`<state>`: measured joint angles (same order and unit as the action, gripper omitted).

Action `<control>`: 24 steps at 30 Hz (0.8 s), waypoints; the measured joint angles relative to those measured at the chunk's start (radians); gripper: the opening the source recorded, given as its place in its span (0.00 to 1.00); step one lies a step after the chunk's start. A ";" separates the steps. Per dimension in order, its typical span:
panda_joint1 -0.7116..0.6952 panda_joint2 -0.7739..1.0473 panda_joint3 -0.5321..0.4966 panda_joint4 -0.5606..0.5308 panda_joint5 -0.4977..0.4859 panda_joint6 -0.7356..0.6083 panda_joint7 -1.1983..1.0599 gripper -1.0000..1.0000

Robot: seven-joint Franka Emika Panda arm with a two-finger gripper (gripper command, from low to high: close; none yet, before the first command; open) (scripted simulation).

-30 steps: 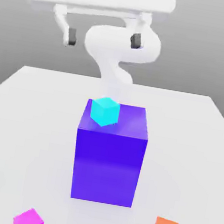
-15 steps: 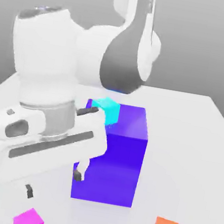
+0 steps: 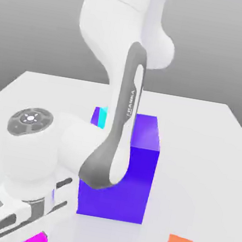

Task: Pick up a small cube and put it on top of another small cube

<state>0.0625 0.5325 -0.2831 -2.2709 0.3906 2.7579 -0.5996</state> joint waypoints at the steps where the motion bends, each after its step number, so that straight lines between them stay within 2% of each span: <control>1: -0.005 0.009 0.006 0.002 0.005 0.008 -0.004 0.00; 7: 0.053 -0.156 -0.094 -0.044 -0.100 -0.111 0.068 0.00; 19: -0.111 -0.333 -0.322 -0.155 -0.177 -0.181 0.023 0.00; 21: -0.138 -0.308 -0.318 -0.160 -0.141 -0.156 -0.011 0.00; 24: -0.201 -0.212 -0.243 -0.151 -0.030 -0.083 -0.093 0.00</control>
<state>-0.1389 0.3201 -0.5265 -2.4216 0.3610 2.6749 -0.6929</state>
